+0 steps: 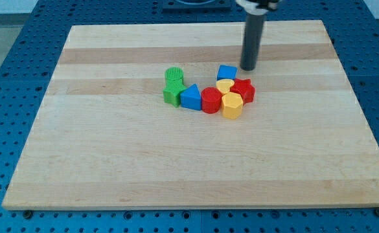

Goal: Slide the yellow hexagon a bit up

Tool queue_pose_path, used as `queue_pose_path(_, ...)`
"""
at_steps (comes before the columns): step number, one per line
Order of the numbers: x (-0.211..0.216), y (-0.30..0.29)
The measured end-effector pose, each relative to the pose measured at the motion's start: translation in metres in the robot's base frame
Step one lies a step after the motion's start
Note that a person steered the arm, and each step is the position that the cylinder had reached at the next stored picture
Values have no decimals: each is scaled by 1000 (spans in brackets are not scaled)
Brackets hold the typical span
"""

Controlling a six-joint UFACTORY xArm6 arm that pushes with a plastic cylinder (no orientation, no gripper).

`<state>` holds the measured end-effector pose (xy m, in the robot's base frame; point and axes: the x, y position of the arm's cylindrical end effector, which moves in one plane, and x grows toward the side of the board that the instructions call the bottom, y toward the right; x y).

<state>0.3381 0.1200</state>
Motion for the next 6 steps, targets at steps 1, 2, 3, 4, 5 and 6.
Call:
queue_pose_path(1, 12, 38)
queue_pose_path(2, 67, 42)
queue_pose_path(3, 122, 26)
queue_pose_path(4, 132, -24)
queue_pose_path(5, 122, -47)
queue_pose_path(6, 109, -42)
